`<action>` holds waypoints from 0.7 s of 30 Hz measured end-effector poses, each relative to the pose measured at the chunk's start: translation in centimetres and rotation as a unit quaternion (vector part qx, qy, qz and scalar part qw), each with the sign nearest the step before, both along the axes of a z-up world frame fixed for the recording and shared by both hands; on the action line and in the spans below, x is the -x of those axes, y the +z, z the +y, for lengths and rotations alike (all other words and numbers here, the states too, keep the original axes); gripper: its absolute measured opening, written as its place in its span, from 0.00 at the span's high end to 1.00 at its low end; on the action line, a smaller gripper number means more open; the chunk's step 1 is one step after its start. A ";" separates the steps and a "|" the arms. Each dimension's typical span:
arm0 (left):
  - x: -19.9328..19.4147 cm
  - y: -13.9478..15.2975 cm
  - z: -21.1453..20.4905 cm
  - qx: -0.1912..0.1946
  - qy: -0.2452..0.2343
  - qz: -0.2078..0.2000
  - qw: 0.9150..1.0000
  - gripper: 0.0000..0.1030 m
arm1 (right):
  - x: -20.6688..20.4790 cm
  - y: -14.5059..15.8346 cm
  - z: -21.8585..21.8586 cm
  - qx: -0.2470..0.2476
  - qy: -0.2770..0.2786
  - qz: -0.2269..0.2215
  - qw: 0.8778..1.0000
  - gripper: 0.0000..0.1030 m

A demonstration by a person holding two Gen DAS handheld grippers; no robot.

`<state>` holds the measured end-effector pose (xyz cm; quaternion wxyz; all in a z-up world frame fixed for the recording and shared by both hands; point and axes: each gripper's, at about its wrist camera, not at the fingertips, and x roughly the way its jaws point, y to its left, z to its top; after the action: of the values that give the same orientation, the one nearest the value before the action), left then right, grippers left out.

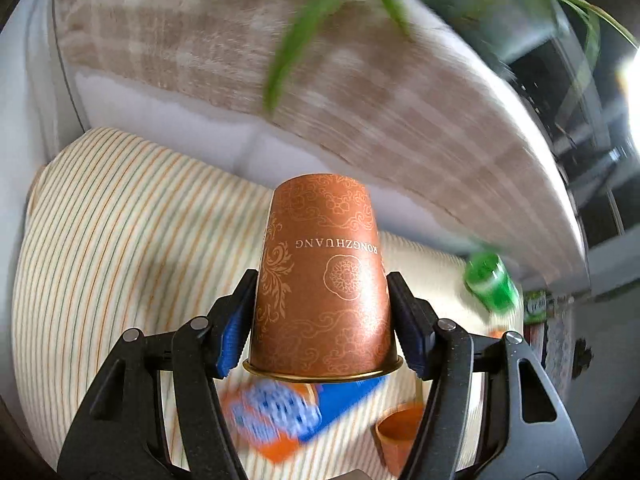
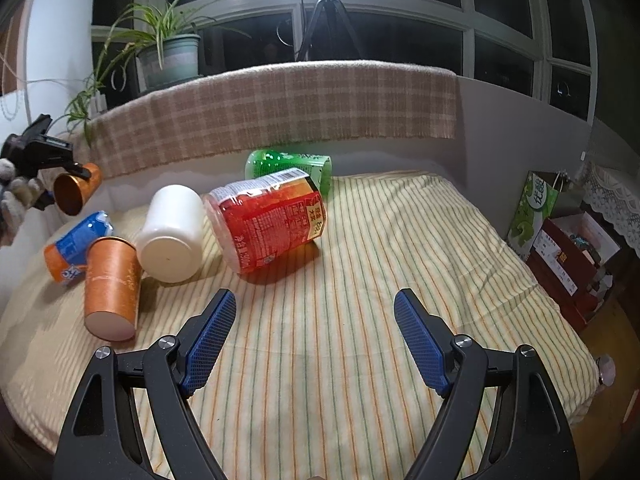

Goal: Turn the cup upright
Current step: 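Carry the inverted cup with the left gripper toward the right gripper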

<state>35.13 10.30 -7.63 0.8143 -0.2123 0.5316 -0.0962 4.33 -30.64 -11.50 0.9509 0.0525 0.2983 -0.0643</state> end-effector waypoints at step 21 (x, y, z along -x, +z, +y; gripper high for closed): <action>18.2 0.4 -27.5 -0.102 -0.404 -0.013 0.909 0.37 | 6.7 0.8 -5.8 -0.009 -0.049 -0.029 0.998 0.21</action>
<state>16.97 -17.18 -7.26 0.7301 0.1056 0.5680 -0.3650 -2.37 -36.44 -10.71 0.9542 0.0780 0.2684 -0.1068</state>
